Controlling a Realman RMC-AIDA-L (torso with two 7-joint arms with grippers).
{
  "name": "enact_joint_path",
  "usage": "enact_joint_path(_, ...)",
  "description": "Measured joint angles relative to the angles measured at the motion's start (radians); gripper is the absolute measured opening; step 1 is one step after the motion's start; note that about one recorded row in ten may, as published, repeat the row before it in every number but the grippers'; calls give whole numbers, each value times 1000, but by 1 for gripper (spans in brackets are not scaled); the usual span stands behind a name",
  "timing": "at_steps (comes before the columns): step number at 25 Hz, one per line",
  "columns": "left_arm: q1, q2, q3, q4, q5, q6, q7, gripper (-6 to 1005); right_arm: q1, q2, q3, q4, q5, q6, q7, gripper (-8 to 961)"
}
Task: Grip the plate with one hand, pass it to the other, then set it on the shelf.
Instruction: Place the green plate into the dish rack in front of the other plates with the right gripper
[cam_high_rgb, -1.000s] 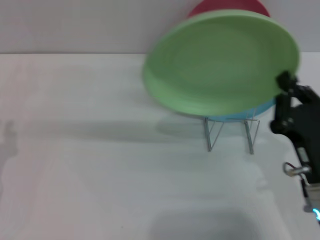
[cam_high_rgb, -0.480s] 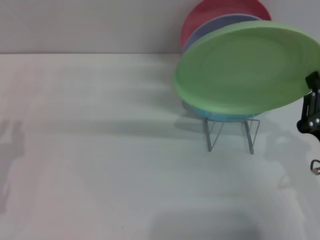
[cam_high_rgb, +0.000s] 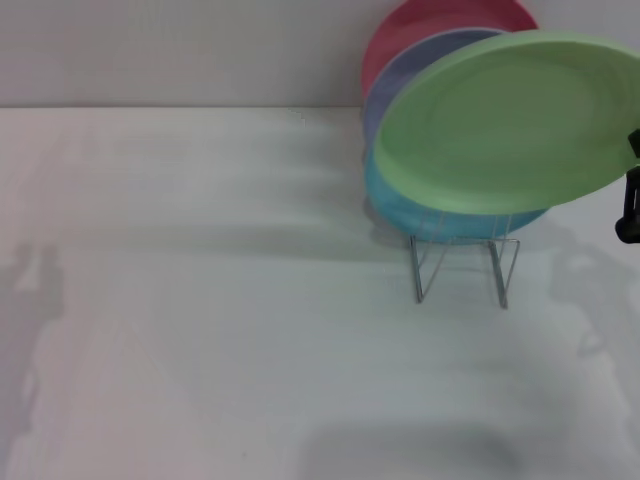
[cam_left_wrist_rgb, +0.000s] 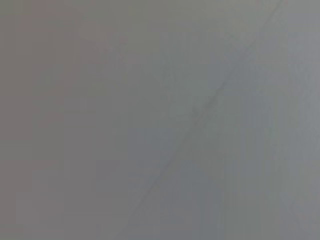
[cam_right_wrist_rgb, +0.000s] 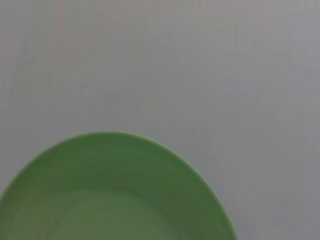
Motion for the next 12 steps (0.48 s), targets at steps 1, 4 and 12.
enact_joint_path(1,0,-1,7,-8,0,0,2,339,6,-1,1,-18,-1,9,17,19)
enact_joint_path(4,1,-2,15,-18,0,1,8,339,10,-1,0,-37,-1,14,38,20)
enact_joint_path(12,6,-2,30,-50,0,1,28,340,7,-1,-7,-51,-7,49,45,20)
